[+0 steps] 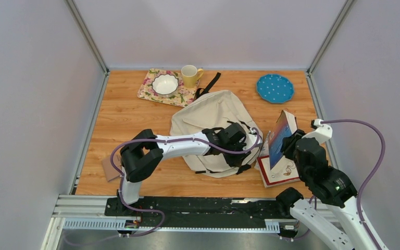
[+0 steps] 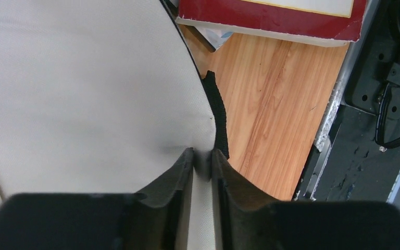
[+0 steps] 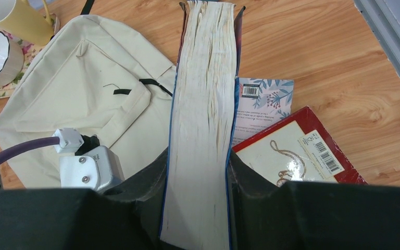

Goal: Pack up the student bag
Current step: Place the book in the student bag.

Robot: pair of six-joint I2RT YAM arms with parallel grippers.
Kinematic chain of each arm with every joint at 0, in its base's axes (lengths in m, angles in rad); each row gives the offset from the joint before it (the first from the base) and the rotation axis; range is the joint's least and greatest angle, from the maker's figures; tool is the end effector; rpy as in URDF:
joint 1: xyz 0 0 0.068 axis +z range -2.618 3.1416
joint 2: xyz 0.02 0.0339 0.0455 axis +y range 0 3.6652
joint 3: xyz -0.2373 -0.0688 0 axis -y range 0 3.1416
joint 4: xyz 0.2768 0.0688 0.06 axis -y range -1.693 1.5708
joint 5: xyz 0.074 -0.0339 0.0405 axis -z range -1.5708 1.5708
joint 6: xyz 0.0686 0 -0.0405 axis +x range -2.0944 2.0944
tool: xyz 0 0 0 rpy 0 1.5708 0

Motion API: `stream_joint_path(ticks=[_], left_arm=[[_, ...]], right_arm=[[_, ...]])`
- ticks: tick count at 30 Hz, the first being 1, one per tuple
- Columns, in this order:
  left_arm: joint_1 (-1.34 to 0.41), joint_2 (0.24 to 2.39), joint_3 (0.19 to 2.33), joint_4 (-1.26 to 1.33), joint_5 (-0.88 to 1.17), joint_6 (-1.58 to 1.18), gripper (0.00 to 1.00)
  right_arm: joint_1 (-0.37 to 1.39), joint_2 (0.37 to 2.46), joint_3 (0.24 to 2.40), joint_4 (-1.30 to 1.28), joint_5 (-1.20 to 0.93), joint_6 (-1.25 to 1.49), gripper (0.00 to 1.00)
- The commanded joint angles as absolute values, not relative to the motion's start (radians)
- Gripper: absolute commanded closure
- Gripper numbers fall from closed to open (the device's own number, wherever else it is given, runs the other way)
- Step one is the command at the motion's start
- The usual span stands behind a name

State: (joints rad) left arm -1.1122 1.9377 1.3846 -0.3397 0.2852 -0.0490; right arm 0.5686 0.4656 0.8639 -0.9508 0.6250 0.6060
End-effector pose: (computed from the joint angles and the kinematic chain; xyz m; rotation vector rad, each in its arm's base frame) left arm 0.1863 -0.4209 0.1317 1.4354 2.1804 -0.8172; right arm 0.1482 0.0470 0.3147 0.3940 1.9724 0.0799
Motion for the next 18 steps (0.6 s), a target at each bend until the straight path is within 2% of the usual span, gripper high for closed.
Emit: stream_joint_path(ticks=[1, 2, 3, 4, 18], left_arm=[[-1.117, 1.947, 1.43, -0.336, 0.273, -0.038, 0.81], [-1.117, 1.945, 1.431, -0.336, 0.272, -0.038, 0.87], [-1.117, 1.944, 1.431, -0.337, 0.264, -0.04, 0.98], [-1.117, 1.944, 1.431, -0.339, 0.261, -0.041, 1.0], [-1.069, 1.744, 1.408, -0.299, 0.06, -0.084, 1.0]], right_arm=[[0.568, 0.44, 0.891, -0.818, 0.653, 0.627, 1.0], [0.568, 0.442, 0.89, -0.818, 0.655, 0.627, 1.0], [0.566, 0.439, 0.89, -0.818, 0.653, 0.627, 1.0], [0.566, 0.439, 0.888, -0.818, 0.652, 0.627, 1.0], [0.566, 0.4, 0.928, -0.879, 0.591, 0.634, 1.0]])
